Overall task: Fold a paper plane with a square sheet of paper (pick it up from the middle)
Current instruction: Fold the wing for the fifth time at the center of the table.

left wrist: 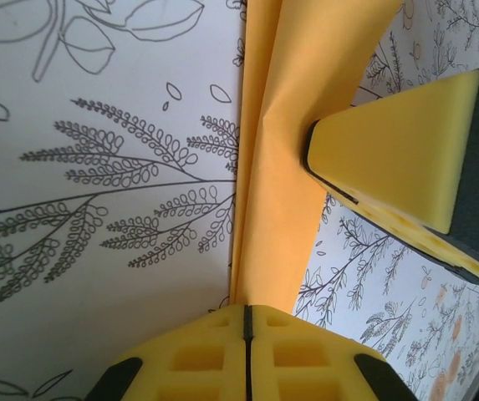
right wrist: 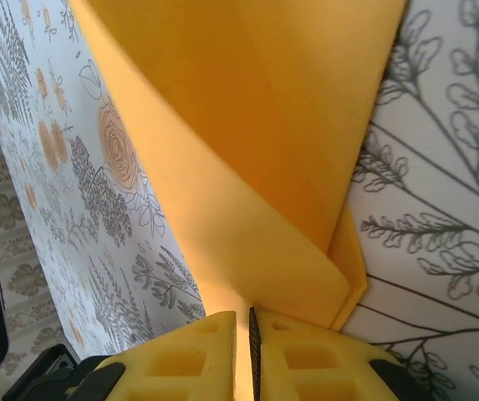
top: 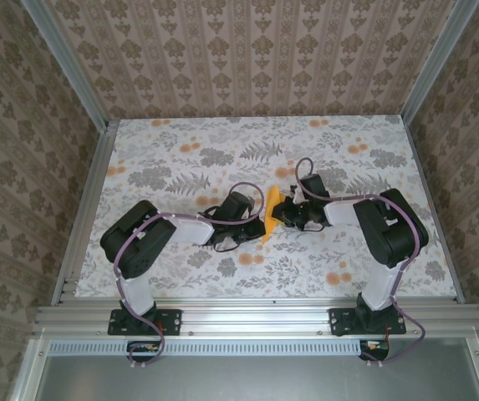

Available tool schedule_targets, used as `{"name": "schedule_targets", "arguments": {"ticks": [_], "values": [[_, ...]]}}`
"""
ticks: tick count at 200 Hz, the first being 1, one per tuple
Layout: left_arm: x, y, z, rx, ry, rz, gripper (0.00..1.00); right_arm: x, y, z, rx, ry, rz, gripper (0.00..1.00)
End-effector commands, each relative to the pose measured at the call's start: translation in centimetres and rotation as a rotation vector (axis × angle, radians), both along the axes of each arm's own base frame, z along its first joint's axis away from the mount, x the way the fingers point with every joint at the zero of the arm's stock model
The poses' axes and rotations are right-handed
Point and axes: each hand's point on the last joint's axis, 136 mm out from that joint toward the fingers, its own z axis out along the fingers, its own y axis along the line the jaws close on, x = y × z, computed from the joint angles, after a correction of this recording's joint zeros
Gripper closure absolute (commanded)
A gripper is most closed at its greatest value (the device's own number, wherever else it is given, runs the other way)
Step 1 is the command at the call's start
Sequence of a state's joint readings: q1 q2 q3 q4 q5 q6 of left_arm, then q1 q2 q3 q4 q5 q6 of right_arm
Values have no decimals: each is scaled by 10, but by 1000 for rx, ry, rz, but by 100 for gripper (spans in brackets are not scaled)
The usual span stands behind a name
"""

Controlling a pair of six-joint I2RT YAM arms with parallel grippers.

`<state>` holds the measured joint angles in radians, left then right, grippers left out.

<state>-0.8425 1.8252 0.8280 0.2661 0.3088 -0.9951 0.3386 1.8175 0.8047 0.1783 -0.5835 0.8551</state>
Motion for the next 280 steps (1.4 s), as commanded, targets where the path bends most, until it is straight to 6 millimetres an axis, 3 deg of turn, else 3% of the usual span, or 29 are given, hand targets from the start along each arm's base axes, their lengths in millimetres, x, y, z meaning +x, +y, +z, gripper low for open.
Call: {"name": "schedule_targets", "arguments": {"ticks": [1,124,182,210,256,280], "values": [[-7,16,-24,99,50,5,93,5,6,23,-13,-52,55,85],[-10,17,-29,116,64,-12,94,41,25,5,-21,-59,144,86],[-11,16,-27,114,62,-21,94,43,25,-12,-40,-31,148,86],[-7,16,-16,104,35,-21,94,40,17,-16,-90,-19,136,86],[12,4,31,-27,-63,7,89,32,7,-16,-144,6,126,86],[15,-2,40,-87,-79,8,87,22,1,-16,-152,22,98,86]]}}
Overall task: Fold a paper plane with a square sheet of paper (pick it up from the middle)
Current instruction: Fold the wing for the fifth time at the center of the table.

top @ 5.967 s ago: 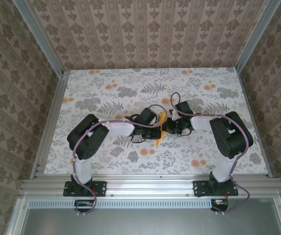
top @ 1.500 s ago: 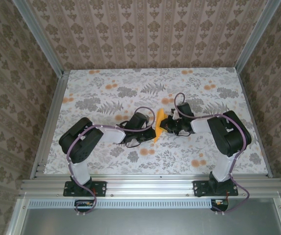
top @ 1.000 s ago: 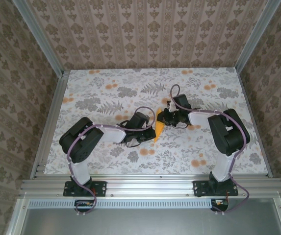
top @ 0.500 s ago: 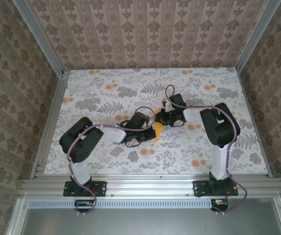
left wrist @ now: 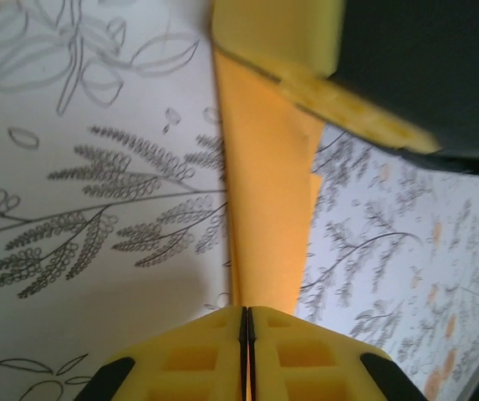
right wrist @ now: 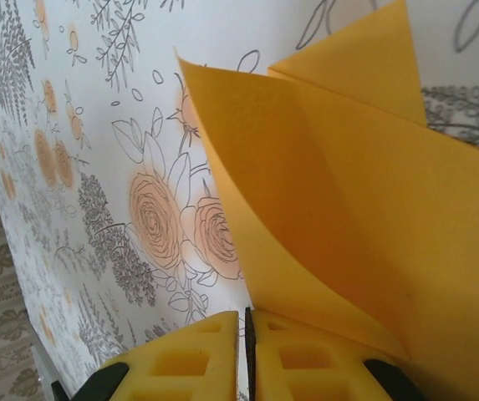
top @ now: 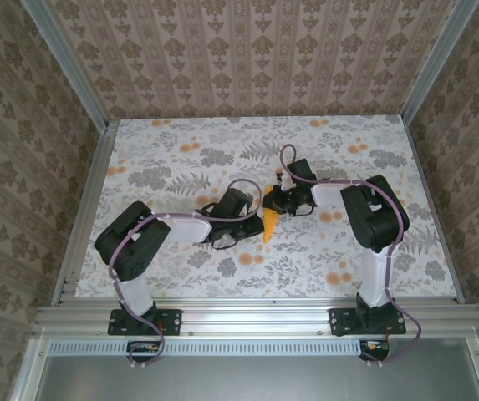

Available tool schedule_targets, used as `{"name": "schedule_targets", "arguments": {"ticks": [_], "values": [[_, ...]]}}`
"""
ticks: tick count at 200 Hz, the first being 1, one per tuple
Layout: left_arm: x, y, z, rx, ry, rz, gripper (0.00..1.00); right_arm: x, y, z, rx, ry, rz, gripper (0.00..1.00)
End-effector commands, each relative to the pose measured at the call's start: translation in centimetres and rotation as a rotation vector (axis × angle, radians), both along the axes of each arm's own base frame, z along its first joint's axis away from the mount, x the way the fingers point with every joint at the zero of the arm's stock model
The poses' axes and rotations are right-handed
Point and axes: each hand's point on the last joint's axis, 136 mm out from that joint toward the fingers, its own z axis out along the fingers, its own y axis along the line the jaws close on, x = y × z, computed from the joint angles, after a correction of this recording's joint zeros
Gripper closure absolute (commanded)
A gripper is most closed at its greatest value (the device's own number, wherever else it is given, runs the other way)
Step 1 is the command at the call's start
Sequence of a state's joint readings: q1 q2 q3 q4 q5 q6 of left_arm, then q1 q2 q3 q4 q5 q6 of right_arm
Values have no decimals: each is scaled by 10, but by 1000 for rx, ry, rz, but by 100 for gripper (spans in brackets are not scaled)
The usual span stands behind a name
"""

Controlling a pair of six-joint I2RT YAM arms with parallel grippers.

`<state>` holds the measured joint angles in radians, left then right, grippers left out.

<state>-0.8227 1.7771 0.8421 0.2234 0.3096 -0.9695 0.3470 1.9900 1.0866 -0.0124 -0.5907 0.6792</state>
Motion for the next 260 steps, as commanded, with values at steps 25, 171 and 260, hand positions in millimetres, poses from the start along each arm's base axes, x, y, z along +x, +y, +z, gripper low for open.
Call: {"name": "schedule_targets", "arguments": {"ticks": [25,171,260], "values": [[5,-11,15,-106,-21,-3,87,-28,-21,-7,-68,60,-69,86],[-11,-36,-2,-148,11,-97,88,-28,-20,-3,-25,62,-106,86],[-24,-30,-21,-68,46,-115,91,-27,-21,-3,-26,59,-107,86]]}}
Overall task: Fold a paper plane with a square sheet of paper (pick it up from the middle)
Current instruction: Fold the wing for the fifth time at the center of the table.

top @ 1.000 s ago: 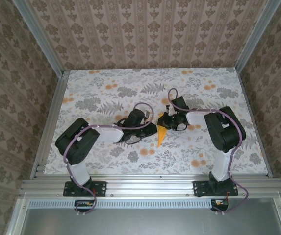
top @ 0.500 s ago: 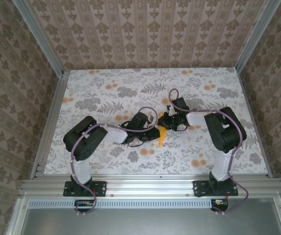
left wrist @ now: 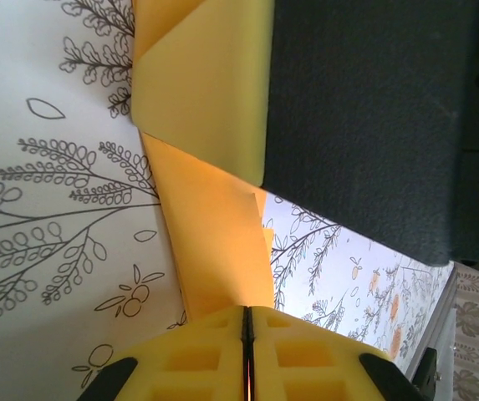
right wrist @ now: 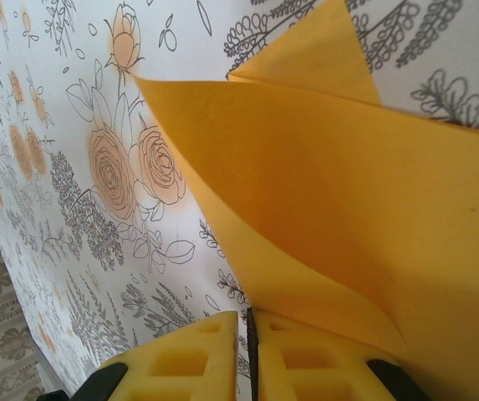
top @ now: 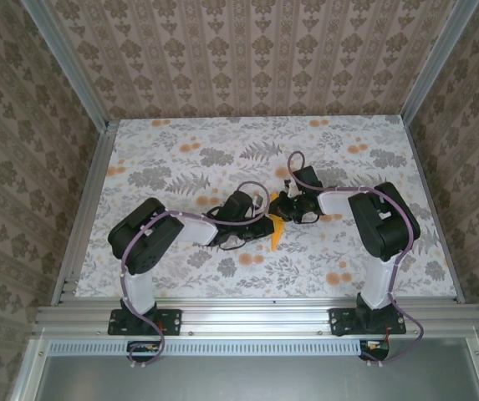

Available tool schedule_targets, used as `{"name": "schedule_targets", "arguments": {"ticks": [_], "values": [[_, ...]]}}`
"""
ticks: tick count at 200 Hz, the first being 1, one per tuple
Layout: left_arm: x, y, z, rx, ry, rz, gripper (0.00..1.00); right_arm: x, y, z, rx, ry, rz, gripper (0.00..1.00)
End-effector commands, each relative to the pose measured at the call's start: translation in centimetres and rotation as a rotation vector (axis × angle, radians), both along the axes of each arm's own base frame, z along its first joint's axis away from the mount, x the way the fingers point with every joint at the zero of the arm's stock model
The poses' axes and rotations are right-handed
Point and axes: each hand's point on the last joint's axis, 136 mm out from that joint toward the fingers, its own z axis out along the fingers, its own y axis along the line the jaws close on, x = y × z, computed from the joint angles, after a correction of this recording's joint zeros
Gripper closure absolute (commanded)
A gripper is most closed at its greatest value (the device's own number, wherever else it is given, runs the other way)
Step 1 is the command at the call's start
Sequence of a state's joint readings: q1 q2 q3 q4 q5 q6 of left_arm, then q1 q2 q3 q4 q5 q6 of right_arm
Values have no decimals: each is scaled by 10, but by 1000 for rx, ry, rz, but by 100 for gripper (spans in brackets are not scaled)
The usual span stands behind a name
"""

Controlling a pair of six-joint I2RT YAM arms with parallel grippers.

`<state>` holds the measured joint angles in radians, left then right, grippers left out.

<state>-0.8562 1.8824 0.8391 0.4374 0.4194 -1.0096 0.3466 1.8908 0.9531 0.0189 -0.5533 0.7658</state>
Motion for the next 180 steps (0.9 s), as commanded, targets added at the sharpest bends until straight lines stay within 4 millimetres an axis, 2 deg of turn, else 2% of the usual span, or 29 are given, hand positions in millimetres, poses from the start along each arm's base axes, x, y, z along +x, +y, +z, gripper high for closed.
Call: {"name": "schedule_targets", "arguments": {"ticks": [1,26,58,88,113,143,180], "values": [[-12,6,-17,72,26,-28,91,-3,-6,-2,-17,10,-25,86],[-18,13,-26,134,36,-41,92,1,-10,4,-19,-2,-37,86],[-24,22,-37,186,49,-46,94,9,-15,21,-23,-50,-55,86],[-27,25,-43,211,57,-50,97,7,-14,32,-13,-75,-47,86],[-27,25,-45,226,55,-56,98,-6,-10,31,-14,-60,-26,87],[-29,26,-47,247,52,-68,98,-24,-10,19,-30,-7,-24,87],[-29,23,-47,250,46,-73,100,-39,-2,11,-40,33,-3,88]]}}
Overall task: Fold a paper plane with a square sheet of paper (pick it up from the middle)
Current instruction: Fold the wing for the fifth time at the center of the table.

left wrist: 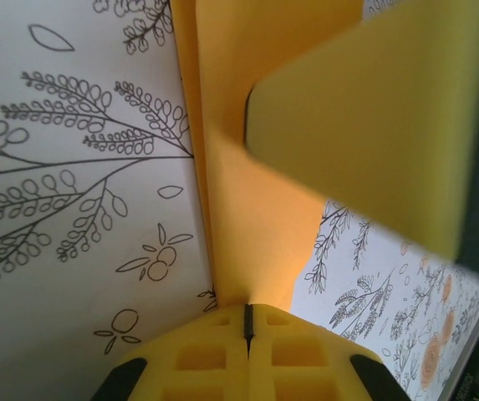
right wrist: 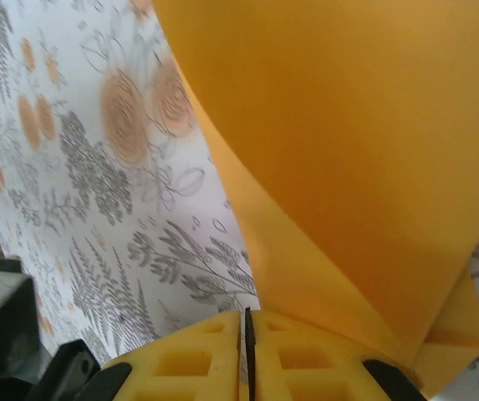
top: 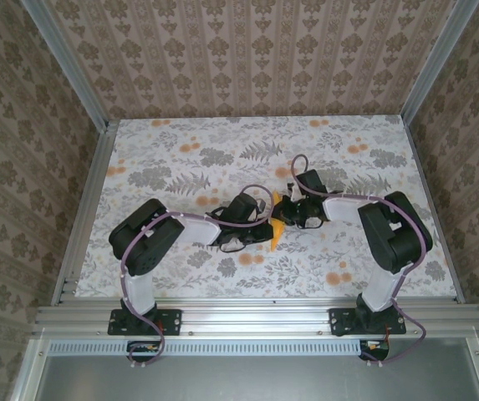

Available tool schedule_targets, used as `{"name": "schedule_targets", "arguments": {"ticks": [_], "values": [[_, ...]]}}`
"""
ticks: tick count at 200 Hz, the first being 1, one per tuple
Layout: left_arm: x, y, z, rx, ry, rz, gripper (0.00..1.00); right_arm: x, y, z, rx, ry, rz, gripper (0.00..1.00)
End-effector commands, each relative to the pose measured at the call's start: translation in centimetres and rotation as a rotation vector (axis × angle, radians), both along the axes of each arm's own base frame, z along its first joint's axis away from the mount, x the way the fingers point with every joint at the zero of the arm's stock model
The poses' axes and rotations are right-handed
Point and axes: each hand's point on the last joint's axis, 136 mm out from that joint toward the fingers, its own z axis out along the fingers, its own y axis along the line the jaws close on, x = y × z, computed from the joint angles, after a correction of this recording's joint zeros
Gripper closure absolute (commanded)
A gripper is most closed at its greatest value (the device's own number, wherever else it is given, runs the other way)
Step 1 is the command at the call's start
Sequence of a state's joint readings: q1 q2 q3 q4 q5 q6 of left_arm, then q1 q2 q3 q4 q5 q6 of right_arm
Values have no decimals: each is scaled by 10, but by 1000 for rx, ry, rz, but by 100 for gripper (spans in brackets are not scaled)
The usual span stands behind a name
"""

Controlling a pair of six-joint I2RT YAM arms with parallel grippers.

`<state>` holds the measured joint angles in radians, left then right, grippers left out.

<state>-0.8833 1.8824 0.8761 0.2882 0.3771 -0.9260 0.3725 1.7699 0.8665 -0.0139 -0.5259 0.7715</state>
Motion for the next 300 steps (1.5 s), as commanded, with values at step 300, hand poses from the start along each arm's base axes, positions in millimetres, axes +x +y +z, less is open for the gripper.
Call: {"name": "schedule_targets", "arguments": {"ticks": [300], "values": [[-10,-14,33,-88,-27,-9,88,15,-32,-20,6,-3,-179,87]]}}
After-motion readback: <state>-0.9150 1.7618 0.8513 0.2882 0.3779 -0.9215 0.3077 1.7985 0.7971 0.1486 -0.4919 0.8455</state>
